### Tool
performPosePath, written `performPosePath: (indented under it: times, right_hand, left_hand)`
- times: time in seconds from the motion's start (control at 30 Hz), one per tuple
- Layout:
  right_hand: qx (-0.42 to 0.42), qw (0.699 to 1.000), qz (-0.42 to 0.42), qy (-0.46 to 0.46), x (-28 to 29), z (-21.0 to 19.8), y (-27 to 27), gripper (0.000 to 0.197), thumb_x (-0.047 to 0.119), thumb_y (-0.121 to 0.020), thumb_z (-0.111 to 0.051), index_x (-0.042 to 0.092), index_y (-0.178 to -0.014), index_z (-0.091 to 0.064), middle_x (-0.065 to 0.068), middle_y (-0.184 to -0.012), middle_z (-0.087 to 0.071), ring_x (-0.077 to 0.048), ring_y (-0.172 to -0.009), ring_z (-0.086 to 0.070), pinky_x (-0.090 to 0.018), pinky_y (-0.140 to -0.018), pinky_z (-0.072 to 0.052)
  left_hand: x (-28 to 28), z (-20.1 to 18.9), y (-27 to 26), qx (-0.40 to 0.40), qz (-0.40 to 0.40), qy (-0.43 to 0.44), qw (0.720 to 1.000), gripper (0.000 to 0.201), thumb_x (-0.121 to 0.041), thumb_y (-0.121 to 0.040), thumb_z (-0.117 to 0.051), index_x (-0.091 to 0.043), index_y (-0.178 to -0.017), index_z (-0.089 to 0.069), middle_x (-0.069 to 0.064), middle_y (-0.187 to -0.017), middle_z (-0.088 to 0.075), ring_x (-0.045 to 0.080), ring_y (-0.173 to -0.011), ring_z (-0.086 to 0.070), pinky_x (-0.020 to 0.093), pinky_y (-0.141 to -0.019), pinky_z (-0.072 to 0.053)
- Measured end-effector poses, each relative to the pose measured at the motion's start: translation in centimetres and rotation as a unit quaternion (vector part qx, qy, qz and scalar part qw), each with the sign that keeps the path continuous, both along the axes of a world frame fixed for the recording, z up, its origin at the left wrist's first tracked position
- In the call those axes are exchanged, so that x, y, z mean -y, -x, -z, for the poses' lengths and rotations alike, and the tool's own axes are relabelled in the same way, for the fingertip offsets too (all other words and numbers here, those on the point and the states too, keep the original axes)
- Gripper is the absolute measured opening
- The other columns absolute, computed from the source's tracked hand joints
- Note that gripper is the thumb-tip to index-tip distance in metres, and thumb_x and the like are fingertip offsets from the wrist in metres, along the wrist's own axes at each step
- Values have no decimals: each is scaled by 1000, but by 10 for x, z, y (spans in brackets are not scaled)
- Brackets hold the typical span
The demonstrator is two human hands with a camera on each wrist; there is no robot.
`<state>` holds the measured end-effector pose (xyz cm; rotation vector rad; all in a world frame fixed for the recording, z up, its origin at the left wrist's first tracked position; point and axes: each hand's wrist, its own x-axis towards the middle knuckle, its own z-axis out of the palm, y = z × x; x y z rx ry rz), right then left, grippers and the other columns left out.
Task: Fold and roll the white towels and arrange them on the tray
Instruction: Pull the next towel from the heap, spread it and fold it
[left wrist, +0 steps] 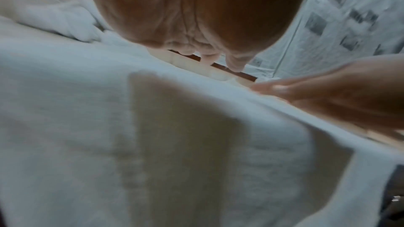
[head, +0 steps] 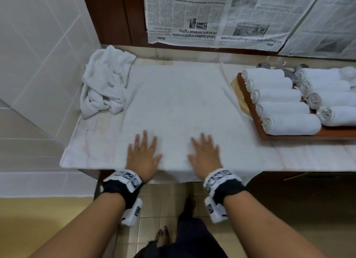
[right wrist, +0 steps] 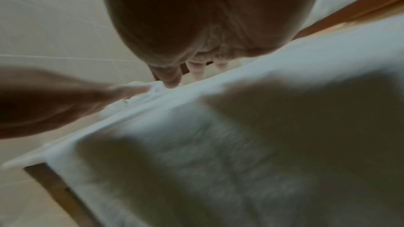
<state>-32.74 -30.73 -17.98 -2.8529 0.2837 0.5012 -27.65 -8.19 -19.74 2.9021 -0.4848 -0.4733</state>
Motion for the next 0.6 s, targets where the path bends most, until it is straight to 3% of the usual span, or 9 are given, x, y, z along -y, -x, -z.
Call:
performPosePath:
  times: [0.07, 0.13, 0.2, 0.27, 0.33, 0.4, 0.5, 0.6]
  right_hand:
    - [-42, 997, -59, -31, -23, 8, 1, 65, 51, -103, -30, 35, -158, 2, 0, -164, 22, -23, -152, 17, -51, -120, 4]
    - [-70, 996, -58, -18, -6, 17, 0, 67, 56, -102, -28, 40, -156, 9, 5, -161, 29, -20, -151, 19, -51, -120, 6]
    - [-78, 997, -10, 8, 35, 21, -6, 71, 60, -101, -28, 40, -155, 12, 5, -160, 30, -21, -151, 19, -53, -120, 4]
    - [-86, 993, 73, 27, 84, 20, -14, 74, 62, -100, -28, 36, -156, 12, 1, -161, 29, -25, -151, 17, -54, -120, 1]
    - [-102, 984, 146, 26, 118, 14, -24, 77, 63, -99, -29, 33, -157, 11, -2, -162, 28, -27, -151, 17, -55, -121, 1]
    - [-96, 981, 164, 49, 120, 10, -44, 78, 60, -99, -32, 27, -159, 6, -7, -164, 22, -28, -152, 15, -55, -121, 1]
    - [-42, 996, 52, 52, 65, 9, -89, 76, 53, -100, -39, 25, -159, 1, -9, -164, 19, -30, -151, 17, -54, -120, 2]
    - [-61, 995, -70, -46, 12, 18, -125, 77, 55, -99, -42, 33, -158, 3, -5, -162, 27, -27, -149, 24, -51, -119, 7]
  left_hand:
    - [19, 2, 5, -44, 44, 7, 998, 86, -68, -76, 9, -35, -155, 8, -1, -157, 31, 26, -150, 17, 49, -119, 1]
    - [12, 9, 0, -84, 24, -10, 996, 79, -74, -81, -1, -42, -153, 11, -6, -153, 37, 23, -149, 20, 52, -118, 3]
    - [-13, 16, -16, -90, -35, -26, 995, 69, -68, -95, -20, -47, -150, 14, -8, -156, 35, 23, -149, 21, 57, -117, 3]
    - [-38, 15, -41, -104, -104, -30, 989, 68, -63, -98, -27, -47, -150, 14, -7, -158, 31, 23, -149, 20, 58, -116, 3]
    - [-50, 9, -68, -111, -168, -31, 979, 71, -61, -98, -28, -41, -153, 12, -3, -160, 29, 25, -150, 17, 58, -118, 2]
    - [-37, 2, -90, -60, -186, -44, 980, 72, -54, -101, -30, -30, -156, 9, 4, -161, 26, 28, -151, 11, 56, -119, 1]
    - [20, -8, -107, 12, -71, -19, 997, 72, -47, -102, -33, -20, -157, 6, 13, -162, 20, 33, -151, 5, 50, -119, -8]
    - [56, 3, -114, -97, 42, -12, 994, 72, -60, -99, -24, -30, -156, 9, 3, -160, 27, 27, -150, 15, 48, -119, -1]
